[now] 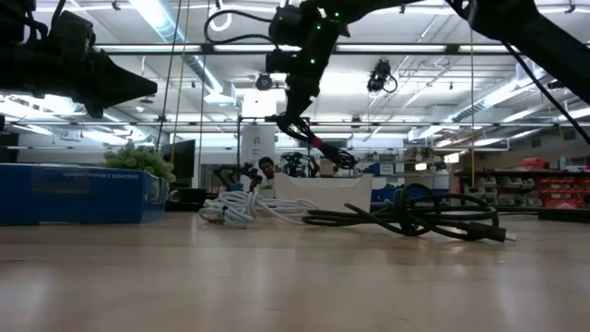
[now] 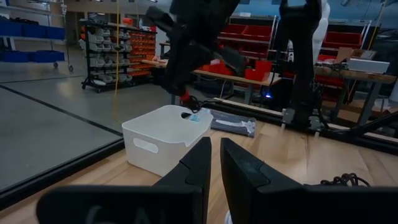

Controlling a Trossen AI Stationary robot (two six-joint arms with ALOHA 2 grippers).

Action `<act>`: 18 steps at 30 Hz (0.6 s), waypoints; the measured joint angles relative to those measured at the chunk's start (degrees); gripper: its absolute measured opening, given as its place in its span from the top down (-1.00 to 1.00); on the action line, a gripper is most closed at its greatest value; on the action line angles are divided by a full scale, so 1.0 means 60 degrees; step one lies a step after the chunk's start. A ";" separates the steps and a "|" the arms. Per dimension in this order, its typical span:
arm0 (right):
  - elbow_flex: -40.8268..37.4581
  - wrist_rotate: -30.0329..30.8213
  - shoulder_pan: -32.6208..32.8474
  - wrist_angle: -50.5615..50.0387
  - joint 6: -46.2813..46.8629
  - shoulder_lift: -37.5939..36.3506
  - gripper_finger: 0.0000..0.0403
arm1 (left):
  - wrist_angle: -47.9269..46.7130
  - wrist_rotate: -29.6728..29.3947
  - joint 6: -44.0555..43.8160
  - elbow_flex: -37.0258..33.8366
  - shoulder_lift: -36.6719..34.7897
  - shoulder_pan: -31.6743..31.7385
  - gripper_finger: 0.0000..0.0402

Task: Pick and place USB-C Cables
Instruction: Put the right black USB cable into the white bin

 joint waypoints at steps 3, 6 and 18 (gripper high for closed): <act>0.0000 0.0043 -0.0080 -0.0076 -0.0283 0.0129 0.84 | 0.0000 0.0000 0.0002 -0.0001 -0.0002 0.0001 0.78; -0.0004 0.0205 -0.0161 -0.0198 -0.0492 0.0271 0.84 | 0.0000 0.0000 0.0004 0.0001 -0.0004 -0.0001 0.78; -0.0880 0.0173 -0.0190 0.0034 -0.1161 0.0312 0.84 | -0.0004 0.0000 0.0004 -0.0002 0.0000 -0.0001 0.78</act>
